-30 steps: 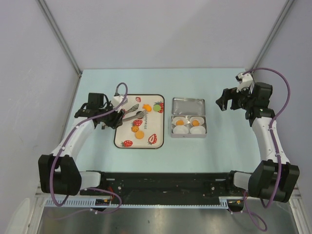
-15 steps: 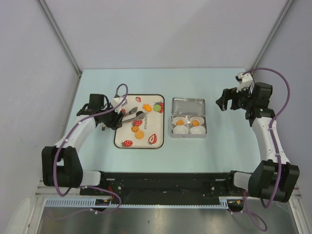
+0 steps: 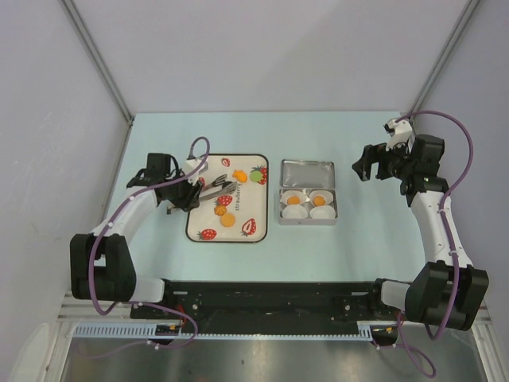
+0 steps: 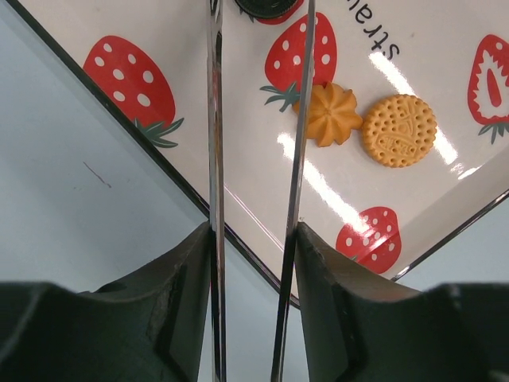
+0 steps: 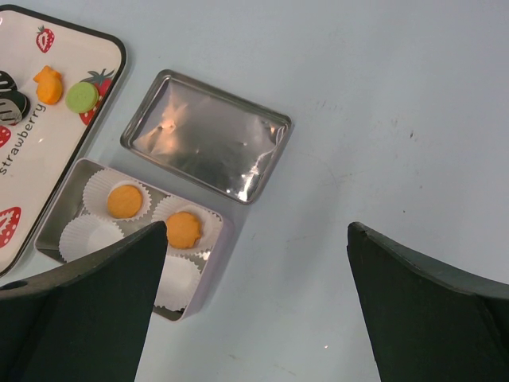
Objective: Pack the cookies
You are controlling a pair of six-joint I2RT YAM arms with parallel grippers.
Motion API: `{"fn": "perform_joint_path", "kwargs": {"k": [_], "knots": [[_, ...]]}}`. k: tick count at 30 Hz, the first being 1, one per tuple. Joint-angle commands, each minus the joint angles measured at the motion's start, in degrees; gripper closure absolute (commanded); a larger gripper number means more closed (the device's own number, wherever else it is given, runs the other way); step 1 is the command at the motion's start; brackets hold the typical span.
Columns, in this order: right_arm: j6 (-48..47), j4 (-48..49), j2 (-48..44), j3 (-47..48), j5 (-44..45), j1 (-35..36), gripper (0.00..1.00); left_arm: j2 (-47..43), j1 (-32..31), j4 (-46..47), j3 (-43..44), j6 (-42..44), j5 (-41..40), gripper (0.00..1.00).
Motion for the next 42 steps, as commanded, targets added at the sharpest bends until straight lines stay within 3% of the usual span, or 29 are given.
{"fn": "perform_joint_path", "kwargs": {"k": [1,11,24,34,38,42], "knots": [[-1.0,0.3,-0.4,0.1,-0.6,-0.3,0.0,-1.3,0.5,1.1,-0.9,1.4,2.0,0.53],[-1.0,0.2,-0.7,0.0,-0.6,-0.3,0.0,-2.6,0.4,0.0,-0.9,1.6,3.3,0.65],[-0.9,0.2,-0.4,0.1,-0.6,-0.4,0.0,-6.4,0.4,-3.8,3.1,0.5,7.5,0.66],[-1.0,0.3,-0.3,0.0,-0.5,-0.4,0.0,-8.6,0.0,-9.6,9.5,-0.2,16.8,0.66],[-1.0,0.3,0.0,0.0,-0.4,-0.5,0.0,-8.4,-2.4,-11.5,13.2,-1.0,18.4,0.66],[-1.1,0.2,0.0,0.1,-0.1,-0.4,0.0,-8.2,-8.6,-11.8,14.5,-2.0,17.2,0.66]]}}
